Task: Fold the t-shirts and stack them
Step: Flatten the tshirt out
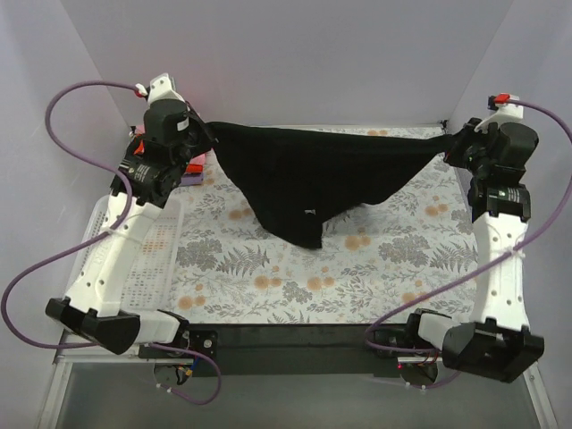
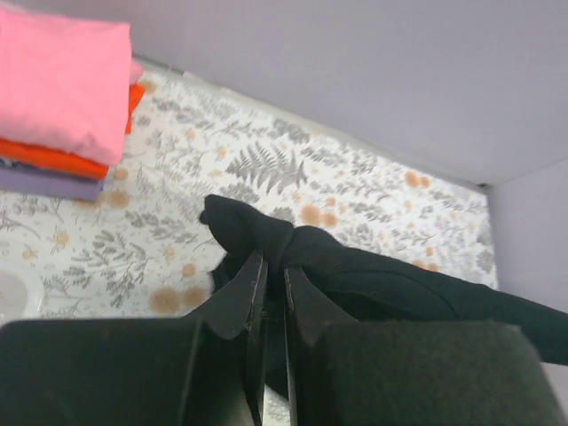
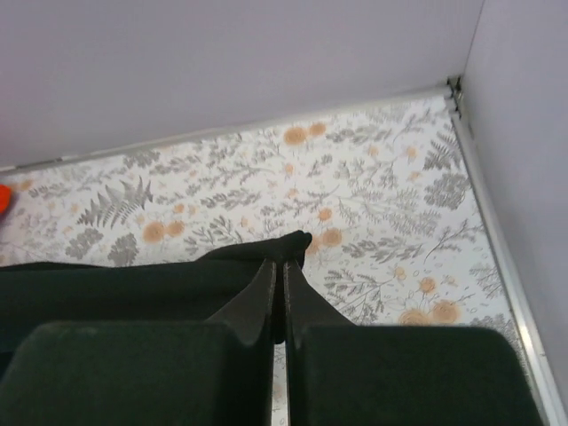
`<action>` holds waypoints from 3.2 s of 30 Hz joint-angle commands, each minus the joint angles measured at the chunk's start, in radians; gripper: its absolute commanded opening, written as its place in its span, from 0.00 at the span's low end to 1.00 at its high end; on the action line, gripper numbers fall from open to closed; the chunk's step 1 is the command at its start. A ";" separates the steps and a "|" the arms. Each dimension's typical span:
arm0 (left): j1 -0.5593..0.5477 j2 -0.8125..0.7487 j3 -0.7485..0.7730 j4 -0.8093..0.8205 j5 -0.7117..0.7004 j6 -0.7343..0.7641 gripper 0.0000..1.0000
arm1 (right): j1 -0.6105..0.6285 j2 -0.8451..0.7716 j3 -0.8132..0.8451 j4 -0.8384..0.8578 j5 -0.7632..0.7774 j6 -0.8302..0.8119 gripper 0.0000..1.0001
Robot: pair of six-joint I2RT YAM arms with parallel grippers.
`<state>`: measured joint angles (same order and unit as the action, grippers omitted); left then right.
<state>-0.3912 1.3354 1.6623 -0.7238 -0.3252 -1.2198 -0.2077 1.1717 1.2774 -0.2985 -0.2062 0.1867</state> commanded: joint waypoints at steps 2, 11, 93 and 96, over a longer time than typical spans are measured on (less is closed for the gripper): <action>0.011 -0.065 0.071 -0.022 0.029 0.045 0.00 | -0.002 -0.133 0.071 -0.122 0.108 -0.032 0.01; 0.011 0.047 -0.050 0.092 0.173 0.043 0.00 | -0.002 -0.091 -0.021 -0.123 0.174 -0.026 0.01; -0.048 0.648 -0.119 0.340 0.221 0.132 0.34 | -0.010 0.059 -0.349 0.056 0.105 0.019 0.01; -0.048 0.663 -0.111 0.330 0.209 0.143 0.32 | -0.010 0.056 -0.349 0.056 0.103 0.019 0.01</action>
<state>-0.4343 2.0541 1.5288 -0.3916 -0.0917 -1.0954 -0.2138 1.2472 0.9344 -0.2810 -0.0868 0.2096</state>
